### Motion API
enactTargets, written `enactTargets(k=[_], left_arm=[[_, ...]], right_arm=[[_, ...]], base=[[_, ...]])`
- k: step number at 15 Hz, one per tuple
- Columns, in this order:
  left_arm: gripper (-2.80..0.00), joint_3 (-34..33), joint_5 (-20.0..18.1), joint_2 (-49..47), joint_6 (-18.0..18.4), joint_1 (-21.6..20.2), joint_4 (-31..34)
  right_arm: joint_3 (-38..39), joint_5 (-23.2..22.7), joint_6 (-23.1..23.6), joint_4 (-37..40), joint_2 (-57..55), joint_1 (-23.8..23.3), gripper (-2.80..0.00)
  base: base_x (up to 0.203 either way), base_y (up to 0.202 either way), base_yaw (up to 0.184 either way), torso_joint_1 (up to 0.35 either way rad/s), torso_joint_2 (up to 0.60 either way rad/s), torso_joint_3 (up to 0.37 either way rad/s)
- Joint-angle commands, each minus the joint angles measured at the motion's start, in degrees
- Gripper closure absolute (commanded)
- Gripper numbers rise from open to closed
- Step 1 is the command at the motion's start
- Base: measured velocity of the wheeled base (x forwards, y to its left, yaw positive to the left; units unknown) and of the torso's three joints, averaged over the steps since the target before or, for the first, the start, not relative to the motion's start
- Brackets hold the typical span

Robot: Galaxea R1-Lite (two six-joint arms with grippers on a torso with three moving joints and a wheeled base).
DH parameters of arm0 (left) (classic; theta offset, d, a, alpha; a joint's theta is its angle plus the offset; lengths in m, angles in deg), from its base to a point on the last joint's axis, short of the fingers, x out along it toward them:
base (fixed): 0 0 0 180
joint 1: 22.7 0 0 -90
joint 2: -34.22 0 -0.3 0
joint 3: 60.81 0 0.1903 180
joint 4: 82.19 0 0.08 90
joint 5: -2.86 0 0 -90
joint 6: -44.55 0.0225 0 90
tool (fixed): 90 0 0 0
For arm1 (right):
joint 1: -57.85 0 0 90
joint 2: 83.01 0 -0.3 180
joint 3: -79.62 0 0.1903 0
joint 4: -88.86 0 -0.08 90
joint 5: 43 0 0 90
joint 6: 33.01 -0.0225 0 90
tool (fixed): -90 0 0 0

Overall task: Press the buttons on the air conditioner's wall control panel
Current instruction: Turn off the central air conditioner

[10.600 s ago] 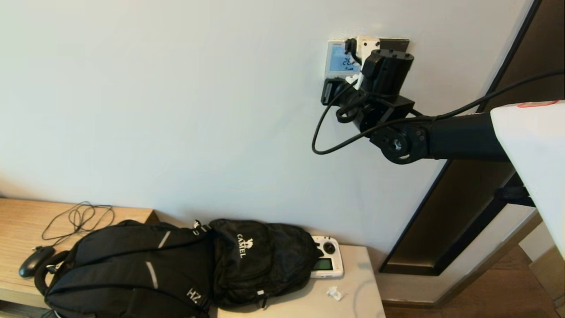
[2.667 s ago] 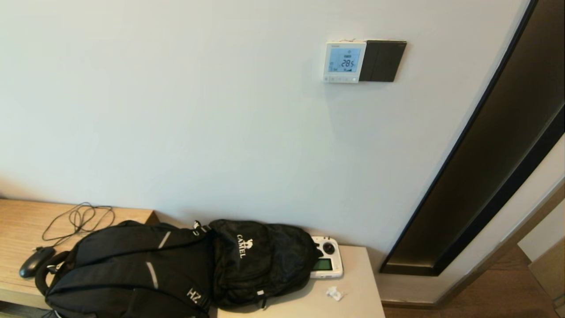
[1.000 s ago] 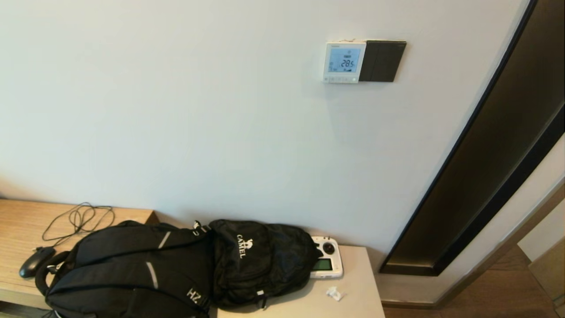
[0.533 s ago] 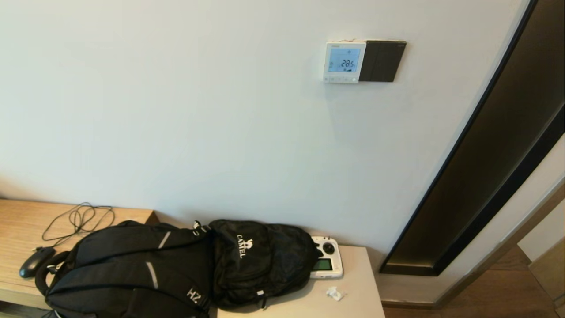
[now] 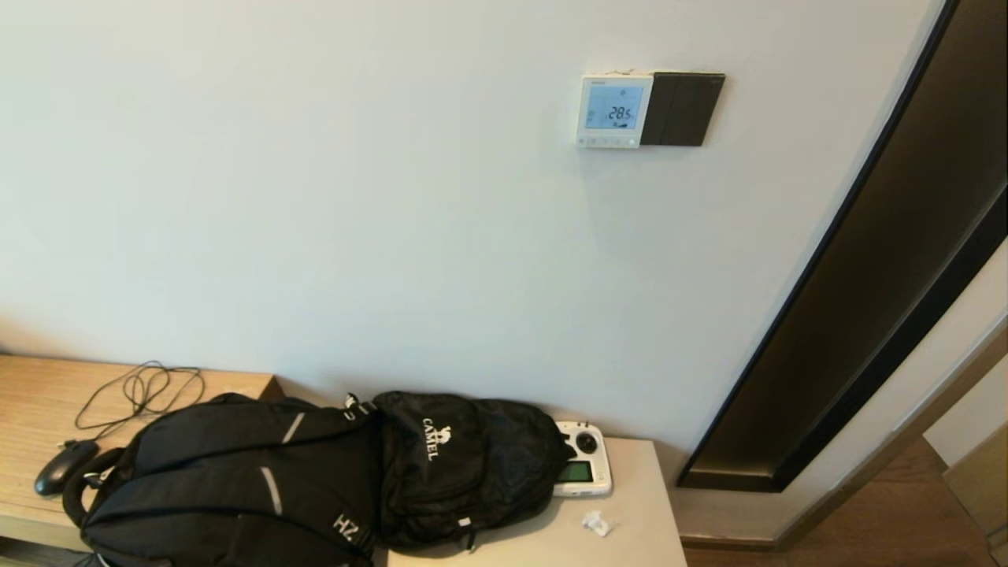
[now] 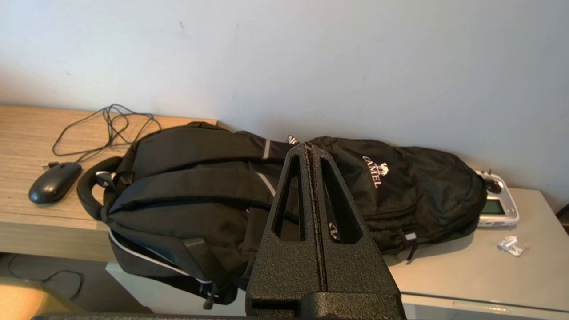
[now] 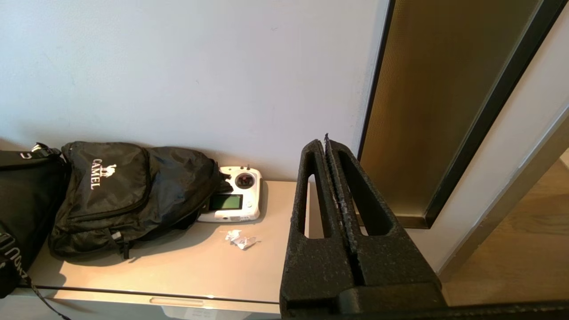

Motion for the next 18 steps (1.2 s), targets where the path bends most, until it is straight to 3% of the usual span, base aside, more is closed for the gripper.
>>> enactTargets(k=[1,18], left_arm=[[0.0,0.0,0.0,0.0,0.0,0.0,0.0],[0.0,0.0,0.1,0.0,0.0,0.0,0.0]], right_arm=[[0.0,0.0,0.1,0.0,-0.1,0.0,0.0],[0.0,0.0,0.1,0.0,-0.1,0.0,0.0]], base=[[0.0,0.0,0.0,0.0,0.0,0.0],[0.0,0.0,0.0,0.0,0.0,0.0]])
